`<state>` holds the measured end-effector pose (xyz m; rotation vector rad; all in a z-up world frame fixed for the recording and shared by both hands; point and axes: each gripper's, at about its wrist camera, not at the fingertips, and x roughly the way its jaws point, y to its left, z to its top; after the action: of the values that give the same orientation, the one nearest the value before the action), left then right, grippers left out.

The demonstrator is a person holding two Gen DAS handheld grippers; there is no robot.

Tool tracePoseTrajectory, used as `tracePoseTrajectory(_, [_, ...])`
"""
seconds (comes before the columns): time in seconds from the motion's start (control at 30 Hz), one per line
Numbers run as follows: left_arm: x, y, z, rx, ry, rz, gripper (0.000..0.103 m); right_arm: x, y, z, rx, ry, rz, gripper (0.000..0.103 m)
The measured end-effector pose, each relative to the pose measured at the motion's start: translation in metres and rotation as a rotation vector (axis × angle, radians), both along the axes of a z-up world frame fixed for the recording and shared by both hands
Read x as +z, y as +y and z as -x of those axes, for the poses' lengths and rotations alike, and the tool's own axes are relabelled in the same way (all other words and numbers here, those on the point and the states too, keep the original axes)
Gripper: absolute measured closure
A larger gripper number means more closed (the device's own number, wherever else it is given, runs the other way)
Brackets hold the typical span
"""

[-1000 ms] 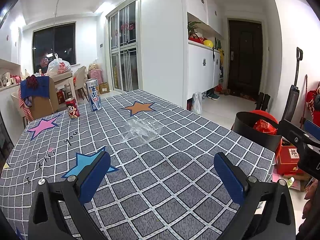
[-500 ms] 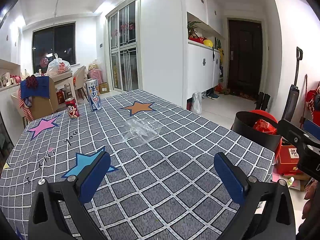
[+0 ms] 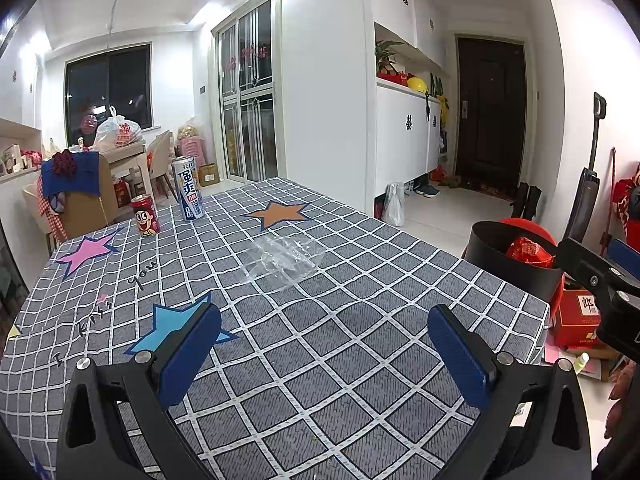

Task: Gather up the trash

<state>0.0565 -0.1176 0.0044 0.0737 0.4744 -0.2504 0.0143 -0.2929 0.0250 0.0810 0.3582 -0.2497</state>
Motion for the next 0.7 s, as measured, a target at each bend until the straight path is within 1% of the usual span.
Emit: tracePoseTrajectory(0.7, [0.0003, 0.0015, -0.001, 0.003, 0.001, 0.003, 0.0, 0.0007, 0.0005, 0.0006, 0.001, -0.001, 0.0, 0.0])
